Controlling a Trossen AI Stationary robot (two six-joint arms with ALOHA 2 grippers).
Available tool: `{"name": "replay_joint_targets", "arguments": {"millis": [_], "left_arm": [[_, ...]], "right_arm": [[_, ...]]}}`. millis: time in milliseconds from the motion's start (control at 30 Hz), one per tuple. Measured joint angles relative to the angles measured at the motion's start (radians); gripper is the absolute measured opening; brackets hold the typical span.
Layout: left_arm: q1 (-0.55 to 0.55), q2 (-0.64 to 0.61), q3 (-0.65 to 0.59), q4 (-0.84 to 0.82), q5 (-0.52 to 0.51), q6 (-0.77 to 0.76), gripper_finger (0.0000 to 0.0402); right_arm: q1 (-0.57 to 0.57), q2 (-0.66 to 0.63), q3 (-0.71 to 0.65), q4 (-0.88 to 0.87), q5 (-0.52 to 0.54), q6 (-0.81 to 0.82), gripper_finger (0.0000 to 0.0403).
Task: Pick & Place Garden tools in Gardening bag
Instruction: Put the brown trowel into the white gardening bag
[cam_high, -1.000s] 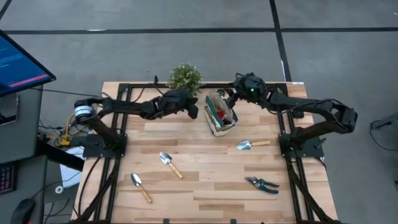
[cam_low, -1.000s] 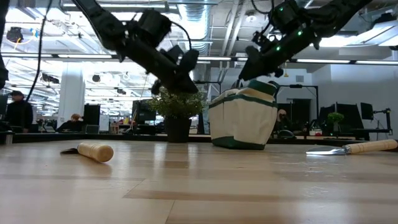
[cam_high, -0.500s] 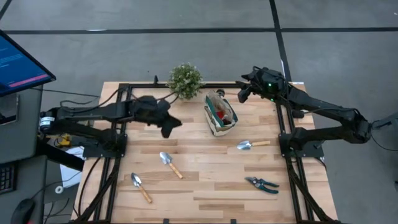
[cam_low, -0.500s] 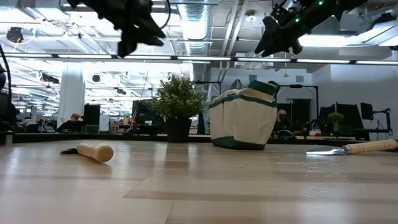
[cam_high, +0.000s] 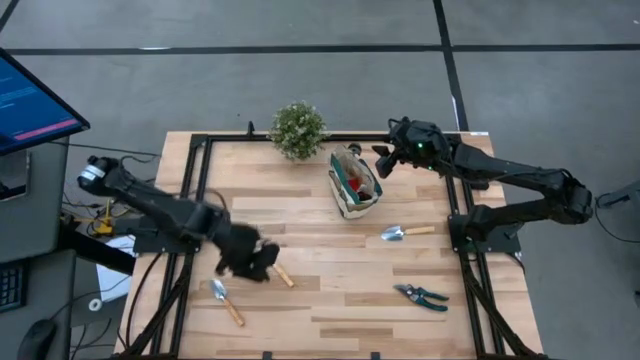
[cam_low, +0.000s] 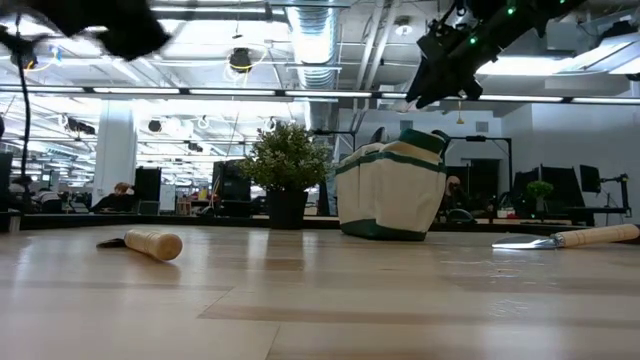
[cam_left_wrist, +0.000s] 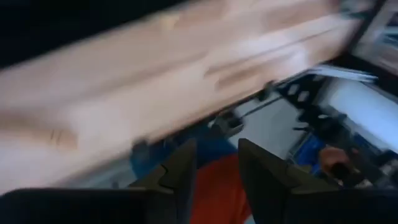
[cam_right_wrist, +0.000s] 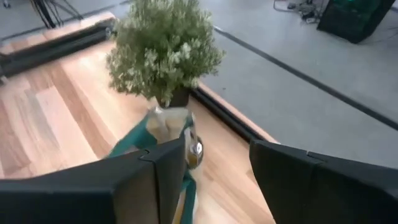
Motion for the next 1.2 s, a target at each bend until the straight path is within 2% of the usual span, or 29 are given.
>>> {"name": "replay_joint_targets", "arguments": {"millis": [133,300,533,700,800,900,1033,1200], "left_arm": [[-0.16,0.034,0.0,0.0,-0.001,-0.228,0.0098],[-0.307,0.092,0.0,-0.008,-0.016,-0.392,0.0086],[-0.338,0.227,0.0,-0.05,-0.06,-0.389,0.0077],[-0.338,0.241,-0.001,-0.04,-0.078,-0.363,0.0059],[-0.337,0.217,-0.001,0.032,-0.173,-0.343,0.0048],[-0.336,0.202,0.0,0.184,-0.267,-0.316,0.0041],[-0.336,0.198,0.0,0.27,-0.424,-0.188,0.0037],[-0.304,0.195,0.001,0.265,-0.455,-0.236,0.0032]], "right_arm": [[0.02,0.006,0.002,0.002,0.0,0.0,0.0173],[0.024,0.006,0.0,-0.014,0.0,-0.024,0.0172],[0.024,0.006,0.0,-0.047,0.0,-0.027,0.0178],[0.024,0.006,0.0,-0.045,0.0,-0.027,0.0176],[0.024,0.006,0.0,-0.045,0.0,-0.027,0.0174],[0.024,0.006,0.0,-0.045,0.0,-0.027,0.0172],[0.024,0.006,0.0,-0.049,-0.001,0.004,0.0171],[0.024,0.006,0.0,-0.049,-0.024,0.05,0.0171]]}}
